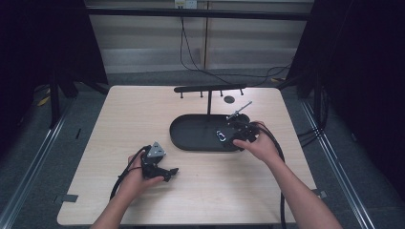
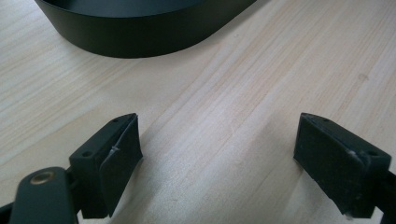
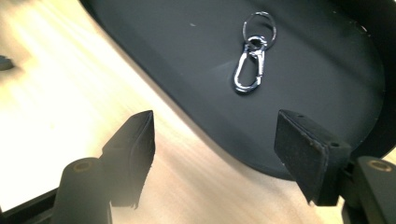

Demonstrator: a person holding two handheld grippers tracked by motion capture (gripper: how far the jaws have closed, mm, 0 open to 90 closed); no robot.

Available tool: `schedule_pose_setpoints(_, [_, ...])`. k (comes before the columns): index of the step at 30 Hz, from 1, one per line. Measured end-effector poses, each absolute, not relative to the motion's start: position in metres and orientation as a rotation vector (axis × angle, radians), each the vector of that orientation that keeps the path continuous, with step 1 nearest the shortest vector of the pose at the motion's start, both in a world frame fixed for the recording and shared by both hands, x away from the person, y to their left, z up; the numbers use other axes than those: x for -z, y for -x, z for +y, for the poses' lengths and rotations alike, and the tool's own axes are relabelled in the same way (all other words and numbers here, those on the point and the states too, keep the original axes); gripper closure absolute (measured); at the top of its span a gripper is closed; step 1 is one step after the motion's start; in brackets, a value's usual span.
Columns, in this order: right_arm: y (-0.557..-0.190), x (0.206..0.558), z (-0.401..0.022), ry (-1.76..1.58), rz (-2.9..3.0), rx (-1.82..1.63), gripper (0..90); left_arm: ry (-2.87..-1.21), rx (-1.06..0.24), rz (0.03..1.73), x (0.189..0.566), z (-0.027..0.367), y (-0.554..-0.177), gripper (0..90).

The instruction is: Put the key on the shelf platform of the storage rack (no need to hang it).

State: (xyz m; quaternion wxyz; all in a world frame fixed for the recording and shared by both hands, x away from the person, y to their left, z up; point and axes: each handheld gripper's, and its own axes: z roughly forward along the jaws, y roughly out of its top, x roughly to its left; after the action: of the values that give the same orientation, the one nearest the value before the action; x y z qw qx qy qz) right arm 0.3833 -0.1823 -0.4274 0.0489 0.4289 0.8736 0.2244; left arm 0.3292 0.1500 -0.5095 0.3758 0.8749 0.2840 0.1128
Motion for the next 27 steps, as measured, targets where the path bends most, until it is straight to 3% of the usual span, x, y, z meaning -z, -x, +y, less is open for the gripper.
schedule_pose_setpoints(27, [-0.352,0.415,-0.205,-1.225,2.707,-0.667,29.8,-2.238,-0.288,0.727,0.51,0.15,-0.329,14.4])
